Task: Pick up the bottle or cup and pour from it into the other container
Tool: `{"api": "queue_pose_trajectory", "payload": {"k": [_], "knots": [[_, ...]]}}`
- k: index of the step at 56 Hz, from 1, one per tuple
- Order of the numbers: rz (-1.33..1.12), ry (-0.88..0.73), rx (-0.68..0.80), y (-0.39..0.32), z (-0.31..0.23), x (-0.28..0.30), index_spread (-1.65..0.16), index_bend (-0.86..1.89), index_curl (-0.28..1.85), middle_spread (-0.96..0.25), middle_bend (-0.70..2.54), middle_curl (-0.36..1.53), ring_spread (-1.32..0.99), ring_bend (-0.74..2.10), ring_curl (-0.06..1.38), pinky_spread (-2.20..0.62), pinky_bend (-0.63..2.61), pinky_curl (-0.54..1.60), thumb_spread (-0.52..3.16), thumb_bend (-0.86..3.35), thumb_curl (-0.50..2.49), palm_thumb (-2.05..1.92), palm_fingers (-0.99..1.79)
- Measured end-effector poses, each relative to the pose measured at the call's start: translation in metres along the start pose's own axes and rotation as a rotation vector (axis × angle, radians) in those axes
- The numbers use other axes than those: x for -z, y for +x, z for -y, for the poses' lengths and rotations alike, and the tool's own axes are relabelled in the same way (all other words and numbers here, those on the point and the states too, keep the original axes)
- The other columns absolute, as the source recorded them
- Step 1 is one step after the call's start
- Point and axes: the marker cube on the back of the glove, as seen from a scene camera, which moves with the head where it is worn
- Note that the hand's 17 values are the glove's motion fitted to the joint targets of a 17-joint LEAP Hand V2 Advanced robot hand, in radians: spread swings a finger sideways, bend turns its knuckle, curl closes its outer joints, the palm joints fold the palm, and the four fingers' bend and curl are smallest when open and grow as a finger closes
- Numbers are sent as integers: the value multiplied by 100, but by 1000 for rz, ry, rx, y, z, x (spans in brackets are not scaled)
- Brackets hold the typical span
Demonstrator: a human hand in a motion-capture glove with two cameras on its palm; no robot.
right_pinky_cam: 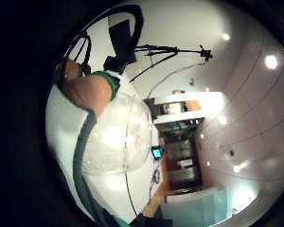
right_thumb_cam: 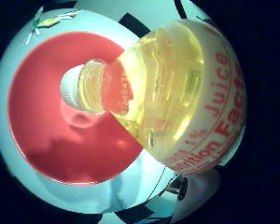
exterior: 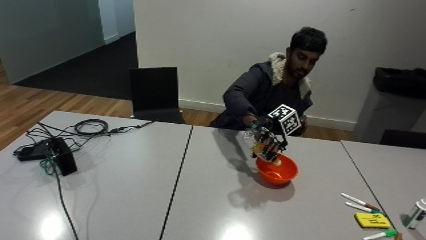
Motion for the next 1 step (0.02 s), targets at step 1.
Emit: {"api": "queue_pose_trajectory", "payload": {"k": [1], "knots": [[3, -2, 0, 0, 0, 0, -35, 11, 27, -34, 21, 41, -27, 38, 37, 13, 31, 31, 63, -3, 46, 105, 107]]}}
